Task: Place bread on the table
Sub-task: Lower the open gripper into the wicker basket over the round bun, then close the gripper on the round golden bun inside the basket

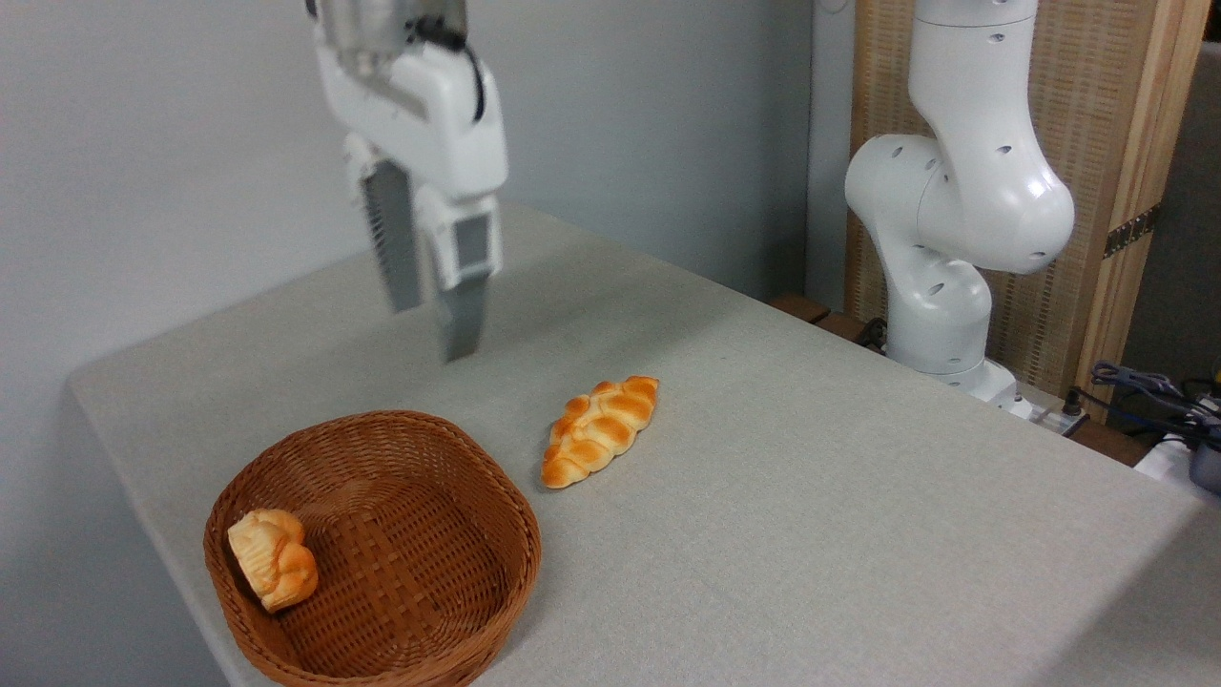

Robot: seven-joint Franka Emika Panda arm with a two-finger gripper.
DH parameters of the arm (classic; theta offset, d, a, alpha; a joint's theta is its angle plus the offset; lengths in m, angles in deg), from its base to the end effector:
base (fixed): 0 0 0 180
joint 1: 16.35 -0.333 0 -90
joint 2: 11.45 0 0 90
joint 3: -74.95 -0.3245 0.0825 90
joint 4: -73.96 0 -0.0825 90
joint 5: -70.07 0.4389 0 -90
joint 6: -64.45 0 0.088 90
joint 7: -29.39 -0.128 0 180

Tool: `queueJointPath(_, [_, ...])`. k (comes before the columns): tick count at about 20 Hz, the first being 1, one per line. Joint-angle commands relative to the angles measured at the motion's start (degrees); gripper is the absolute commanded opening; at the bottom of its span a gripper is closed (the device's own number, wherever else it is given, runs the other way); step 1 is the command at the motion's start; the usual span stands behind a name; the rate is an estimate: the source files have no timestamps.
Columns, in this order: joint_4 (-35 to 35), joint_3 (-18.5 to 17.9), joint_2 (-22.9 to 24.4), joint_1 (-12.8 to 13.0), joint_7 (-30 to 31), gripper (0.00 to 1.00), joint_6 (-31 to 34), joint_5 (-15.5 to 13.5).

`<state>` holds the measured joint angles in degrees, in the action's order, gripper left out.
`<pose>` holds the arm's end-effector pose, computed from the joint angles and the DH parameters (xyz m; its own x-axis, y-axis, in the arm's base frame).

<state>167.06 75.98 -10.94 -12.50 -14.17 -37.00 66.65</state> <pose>0.6256 -0.0599 0.6081 0.6575 -0.7379 0.1523 -0.7387 -0.6711 -0.0628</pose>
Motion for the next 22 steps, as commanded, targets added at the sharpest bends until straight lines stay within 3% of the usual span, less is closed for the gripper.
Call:
queueJointPath(1, [10.14,0.02,-0.15,1.24,1.63,1.0,-23.19,-0.88])
queueJointPath(3, [12.79,0.02,-1.2,1.33,1.99,1.0,-32.72,-1.85])
queueJointPath(8, [13.06,1.86,-7.79,1.42,1.9,1.0,-42.67,-1.94])
queueJointPath(13, [13.06,5.73,-13.07,0.81,1.64,1.0,-48.74,-1.41])
queueJointPath(19, [12.98,6.0,-14.65,0.72,1.2,1.0,-49.19,-0.45])
queueJointPath(22, [12.98,6.0,-14.66,-0.51,1.11,1.0,-49.55,2.1])
